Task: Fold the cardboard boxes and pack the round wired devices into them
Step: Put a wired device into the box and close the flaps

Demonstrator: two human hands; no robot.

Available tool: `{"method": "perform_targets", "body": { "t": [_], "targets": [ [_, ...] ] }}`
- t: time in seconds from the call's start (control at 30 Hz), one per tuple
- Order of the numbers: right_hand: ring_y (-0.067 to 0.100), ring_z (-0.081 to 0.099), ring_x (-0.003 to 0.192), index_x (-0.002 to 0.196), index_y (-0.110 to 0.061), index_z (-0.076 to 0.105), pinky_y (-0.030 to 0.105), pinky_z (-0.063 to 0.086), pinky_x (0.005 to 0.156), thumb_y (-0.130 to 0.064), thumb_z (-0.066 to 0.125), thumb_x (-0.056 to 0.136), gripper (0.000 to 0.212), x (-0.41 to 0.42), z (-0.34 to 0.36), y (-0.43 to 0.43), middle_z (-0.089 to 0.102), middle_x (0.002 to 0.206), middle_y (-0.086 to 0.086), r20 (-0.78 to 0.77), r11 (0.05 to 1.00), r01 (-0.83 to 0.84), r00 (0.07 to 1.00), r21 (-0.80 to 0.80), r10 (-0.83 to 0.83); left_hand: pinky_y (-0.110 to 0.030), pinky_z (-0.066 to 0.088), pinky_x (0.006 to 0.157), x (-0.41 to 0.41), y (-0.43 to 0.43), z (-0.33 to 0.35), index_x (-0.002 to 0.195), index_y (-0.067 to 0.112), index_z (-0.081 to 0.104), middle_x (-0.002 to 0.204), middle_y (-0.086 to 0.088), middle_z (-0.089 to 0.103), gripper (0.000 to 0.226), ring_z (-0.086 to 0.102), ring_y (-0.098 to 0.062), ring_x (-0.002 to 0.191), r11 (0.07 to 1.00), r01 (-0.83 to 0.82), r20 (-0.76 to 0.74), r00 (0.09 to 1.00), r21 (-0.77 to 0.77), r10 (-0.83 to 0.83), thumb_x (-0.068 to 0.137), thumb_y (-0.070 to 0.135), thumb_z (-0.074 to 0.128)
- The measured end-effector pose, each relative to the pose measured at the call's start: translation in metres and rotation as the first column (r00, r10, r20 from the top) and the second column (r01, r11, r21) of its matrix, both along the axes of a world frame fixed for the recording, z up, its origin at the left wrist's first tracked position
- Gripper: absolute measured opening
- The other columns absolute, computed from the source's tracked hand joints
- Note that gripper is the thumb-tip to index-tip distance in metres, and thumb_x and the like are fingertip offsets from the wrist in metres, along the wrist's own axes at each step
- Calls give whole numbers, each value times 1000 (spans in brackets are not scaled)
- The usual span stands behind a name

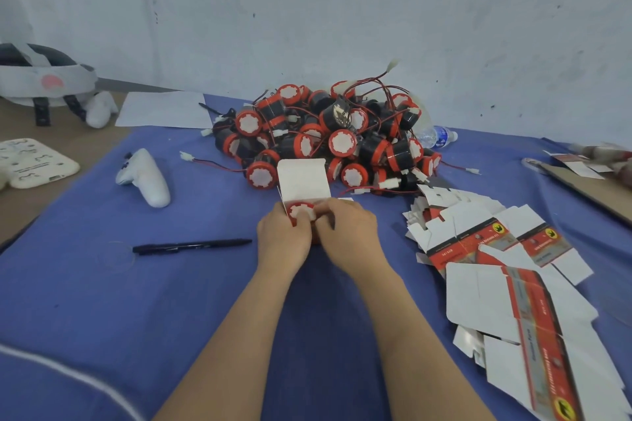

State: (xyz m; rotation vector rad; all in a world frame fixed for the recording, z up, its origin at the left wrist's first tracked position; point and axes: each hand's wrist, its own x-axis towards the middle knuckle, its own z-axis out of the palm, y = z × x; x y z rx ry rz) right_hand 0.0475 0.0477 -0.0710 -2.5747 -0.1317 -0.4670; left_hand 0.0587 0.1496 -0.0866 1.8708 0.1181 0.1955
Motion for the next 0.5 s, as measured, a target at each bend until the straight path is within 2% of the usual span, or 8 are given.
{"method": "perform_targets", "body": {
  "t": [0.07,0.13,0.2,0.27,0.33,0.4,0.5],
  "targets": [
    [13,46,116,112,-27,67,35,28,106,-15,42,94,33,1,3,-4,64,115,-8,-20,998,5,1000,-61,-6,-36,50,86,-2,0,0,123,11,57,118,-8,63,31,58,-24,106,1000,-18,27,999,22,17,95,25,50],
    [14,44,118,107,-27,70,35,29,104,-12,41,93,36,1,2,-6,60,119,-8,-6,999,28,1000,-40,-28,-32,48,77,-3,-1,-2,121,12,56,116,-6,63,31,57,-20,99,999,-32,35,999,38,30,93,27,55],
    [16,44,115,100,-23,72,30,35,96,-9,44,92,32,-1,1,-8,52,120,-6,78,981,109,989,163,-123,-28,42,72,-3,-1,-2,120,13,54,114,-5,62,31,53,-16,93,998,-38,30,999,51,37,92,26,56],
    [21,46,116,114,-17,65,23,34,90,-8,48,93,29,1,4,-15,47,125,0,126,878,215,948,428,-293,-27,40,72,-3,-1,-1,117,14,53,114,-5,62,28,51,-15,93,997,-35,21,999,61,34,92,25,55],
    [23,47,122,136,-12,47,23,33,90,-16,49,96,41,3,9,-26,47,134,5,19,745,288,927,602,-374,-27,41,73,-3,-1,0,109,18,50,114,-5,62,19,52,-16,93,998,-14,13,1000,57,14,93,25,55],
    [23,46,126,147,-9,30,26,33,91,-26,50,97,56,5,10,-36,49,138,4,-101,617,329,921,715,-376,-32,47,78,-4,-1,1,108,19,50,114,-4,62,17,55,-18,98,998,20,-5,1000,61,-20,93,25,54],
    [23,52,123,150,-12,23,35,40,103,-33,51,97,64,8,8,-42,54,120,-4,-133,515,322,920,795,-370,-42,49,93,-7,-3,4,118,16,54,116,-5,62,28,56,-24,109,995,63,-36,998,80,-60,92,26,54]
  ]
}}
